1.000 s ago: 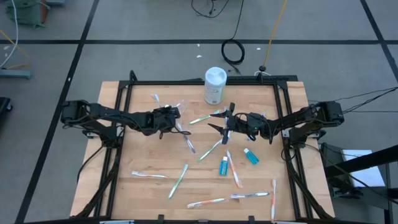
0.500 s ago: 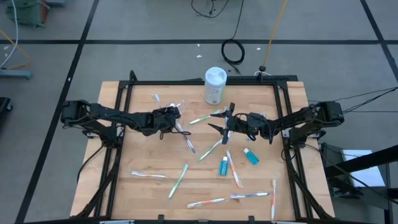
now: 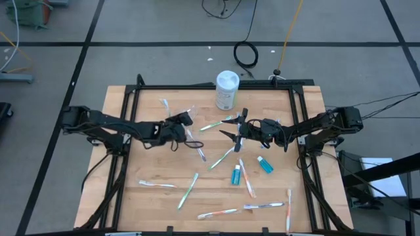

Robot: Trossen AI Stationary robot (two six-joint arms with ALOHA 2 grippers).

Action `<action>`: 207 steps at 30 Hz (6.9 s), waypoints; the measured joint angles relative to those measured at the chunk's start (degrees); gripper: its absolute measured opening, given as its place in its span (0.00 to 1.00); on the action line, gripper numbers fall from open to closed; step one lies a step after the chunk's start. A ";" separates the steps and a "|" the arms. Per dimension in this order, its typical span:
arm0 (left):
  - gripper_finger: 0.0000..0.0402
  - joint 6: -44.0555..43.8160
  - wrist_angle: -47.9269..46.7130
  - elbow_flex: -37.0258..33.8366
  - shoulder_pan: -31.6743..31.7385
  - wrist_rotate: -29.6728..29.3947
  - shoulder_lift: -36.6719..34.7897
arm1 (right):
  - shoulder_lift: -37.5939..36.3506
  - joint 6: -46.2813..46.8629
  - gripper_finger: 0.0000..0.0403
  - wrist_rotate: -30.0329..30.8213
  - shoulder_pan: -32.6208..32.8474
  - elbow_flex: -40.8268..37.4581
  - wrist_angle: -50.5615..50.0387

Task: Pick & Place toothbrushing station
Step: Put the blue toothbrush into the right of the transparent organizer

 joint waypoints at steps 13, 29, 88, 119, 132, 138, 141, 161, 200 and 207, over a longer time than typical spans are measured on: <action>0.53 -30.83 -1.21 5.02 -4.66 4.68 -15.90 | -0.02 0.02 0.45 0.10 0.00 -0.01 -0.21; 0.53 -86.48 -21.66 6.88 -5.04 22.01 -36.49 | -0.02 0.04 0.45 0.16 0.00 -0.01 -0.21; 0.53 -102.53 -34.36 4.59 -5.03 27.71 -32.53 | 8.85 34.25 0.42 -1.17 -20.24 -0.06 -37.19; 0.53 -100.41 -34.72 4.59 -5.03 27.76 -32.55 | -0.14 28.18 0.00 -1.39 -12.21 -0.10 -20.81; 0.53 -99.43 -33.82 4.59 -5.02 27.74 -32.55 | 0.30 3.89 0.00 -1.30 -0.51 2.41 13.76; 0.53 -98.40 -33.18 4.59 -5.02 27.74 -32.55 | 6.73 -1.83 0.00 -3.45 -0.22 14.25 6.92; 0.53 -98.62 -33.14 4.59 -5.04 27.77 -32.55 | 11.88 -3.48 0.00 -4.01 -0.66 20.62 5.76; 0.53 -94.97 -33.31 4.59 -5.04 29.42 -32.55 | 41.87 -2.65 0.00 3.33 -8.63 52.30 8.95; 0.53 -91.05 -34.99 4.56 -5.04 29.44 -32.55 | 48.52 6.16 0.02 3.27 -13.55 59.83 -13.55; 0.53 -91.04 -34.99 4.57 -5.04 29.44 -32.55 | 48.52 3.76 0.06 15.53 -11.15 59.83 -13.64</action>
